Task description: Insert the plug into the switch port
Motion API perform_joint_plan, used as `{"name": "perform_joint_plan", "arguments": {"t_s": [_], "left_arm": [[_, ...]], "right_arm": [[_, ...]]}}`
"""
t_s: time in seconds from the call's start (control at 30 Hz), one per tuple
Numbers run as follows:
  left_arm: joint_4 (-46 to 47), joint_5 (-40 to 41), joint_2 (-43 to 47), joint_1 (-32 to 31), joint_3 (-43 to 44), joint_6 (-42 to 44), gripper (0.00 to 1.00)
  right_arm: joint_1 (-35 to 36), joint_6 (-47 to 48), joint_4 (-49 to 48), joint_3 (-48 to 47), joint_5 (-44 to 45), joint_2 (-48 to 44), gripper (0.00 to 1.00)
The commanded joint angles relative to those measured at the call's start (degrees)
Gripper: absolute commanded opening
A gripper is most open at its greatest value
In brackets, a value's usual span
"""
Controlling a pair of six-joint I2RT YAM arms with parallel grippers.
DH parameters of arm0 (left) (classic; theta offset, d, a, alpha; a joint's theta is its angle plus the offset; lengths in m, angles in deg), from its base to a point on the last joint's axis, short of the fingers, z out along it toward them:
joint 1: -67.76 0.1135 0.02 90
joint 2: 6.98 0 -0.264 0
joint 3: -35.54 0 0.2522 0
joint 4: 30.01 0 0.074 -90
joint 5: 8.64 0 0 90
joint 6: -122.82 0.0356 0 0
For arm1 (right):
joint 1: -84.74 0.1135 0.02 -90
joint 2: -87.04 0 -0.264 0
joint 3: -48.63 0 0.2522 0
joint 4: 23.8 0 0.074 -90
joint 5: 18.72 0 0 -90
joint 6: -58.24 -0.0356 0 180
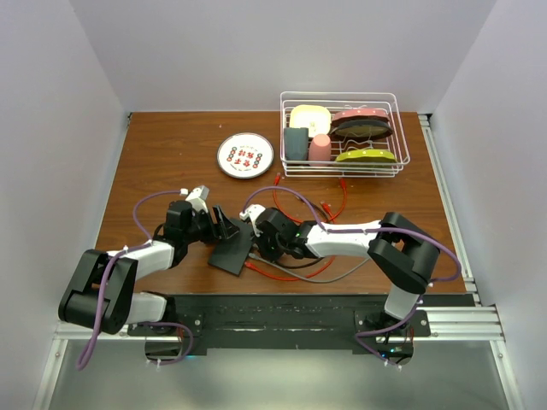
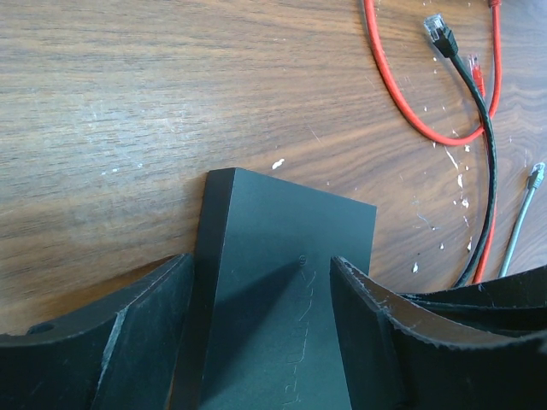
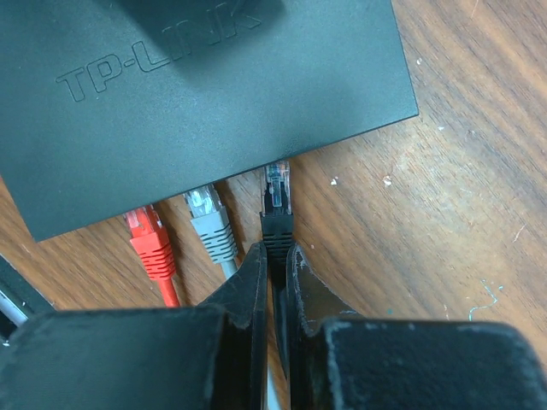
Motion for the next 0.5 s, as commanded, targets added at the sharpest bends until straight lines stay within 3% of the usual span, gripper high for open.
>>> {"name": "perform_joint_plan", "arguments": {"t_s": [0.0,0.23,0.47], "left_arm": [[-1.5,-2.1,-1.3,-0.4,0.3,0.3,0.71],[-2.5,-2.2,-1.4,-0.3,1.3,1.8,0.79],[-2.3,-2.2,-1.2,-0.3,1.4,2.3,0.82]], "right_arm": [[0.2,2.0,-2.8,-1.9,-1.1,0.6,0.00],[0.3,5.4,-2.8,-2.8,-4.1,0.8,0.00],[0.7,6.6,-3.3,-3.1,-5.1,0.8,0.00]]}}
